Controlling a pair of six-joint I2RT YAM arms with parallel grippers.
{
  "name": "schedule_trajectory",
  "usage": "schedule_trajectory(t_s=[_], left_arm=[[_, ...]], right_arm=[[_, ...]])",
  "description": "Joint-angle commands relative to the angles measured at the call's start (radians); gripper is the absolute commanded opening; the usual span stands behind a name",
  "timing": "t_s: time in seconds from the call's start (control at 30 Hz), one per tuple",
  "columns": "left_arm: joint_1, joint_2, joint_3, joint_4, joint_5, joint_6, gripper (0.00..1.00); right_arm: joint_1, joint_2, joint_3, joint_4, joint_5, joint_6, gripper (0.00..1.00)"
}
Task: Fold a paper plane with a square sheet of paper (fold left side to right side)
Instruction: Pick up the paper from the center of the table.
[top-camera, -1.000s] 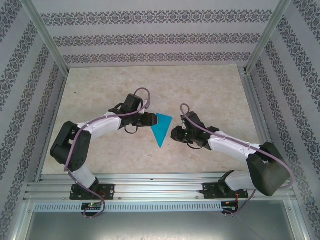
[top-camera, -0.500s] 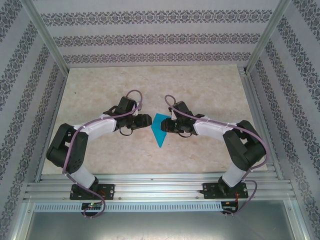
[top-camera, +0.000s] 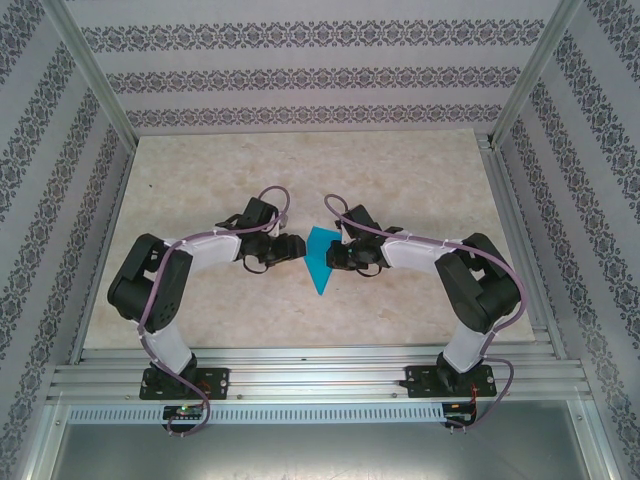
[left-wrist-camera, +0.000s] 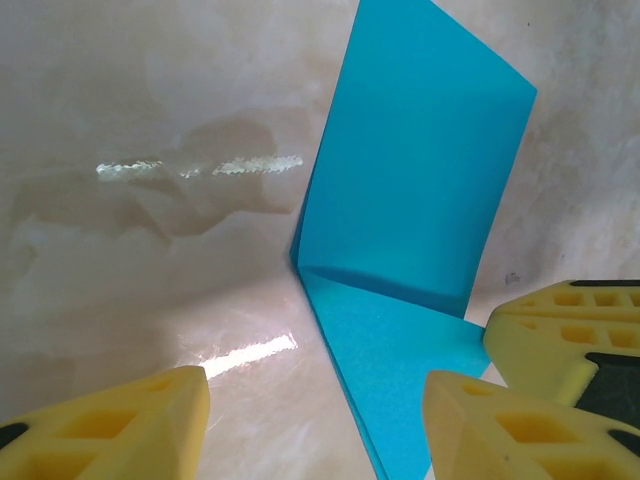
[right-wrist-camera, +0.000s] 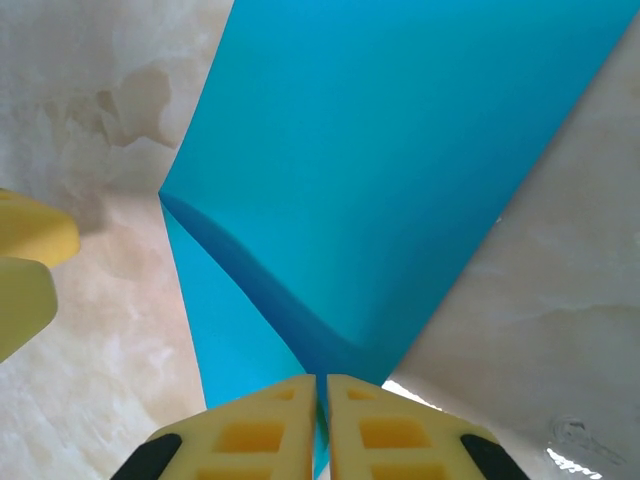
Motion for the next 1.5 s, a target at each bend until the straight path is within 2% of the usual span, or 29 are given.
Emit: schedule_trajectory(t_s=[0.0,0.37,0.87,1.03,1.17,1.3,1.47], left_arm=[[0.004,0.022,0.042,0.044,0.029,-0.021,0.59],[-0.014,0.076,0.086,0.053,0.048,-0.037,0.57],[-0.045,0.158,0.161,0.053,0.059,-0.045,0.35],[-0.049,0.158,0.159,0.059,0.053,-0.049,0.20],[-0.050,0.093,0.118,0.042,0.011,-0.053,0.10],[-0.049,-0.022,0.022,0.042,-0.055,-0.116,0.05],[-0.052,-0.195,-0.126,0.052,-0.138,-0.236,0.02]], right_arm=[[-0.010,0.016,0.023,-0.014,0.016,-0.024,0.09],[-0.014,0.013,0.009,-0.020,0.020,-0.025,0.07],[-0.017,0.013,-0.009,-0.002,0.017,-0.018,0.07],[-0.017,0.004,-0.010,-0.003,0.016,-0.020,0.08],[-0.020,-0.062,-0.022,-0.015,0.034,-0.025,0.18],[-0.019,-0.178,-0.057,-0.020,0.071,-0.031,0.28],[0.039,-0.314,-0.122,-0.014,0.149,-0.043,0.34]])
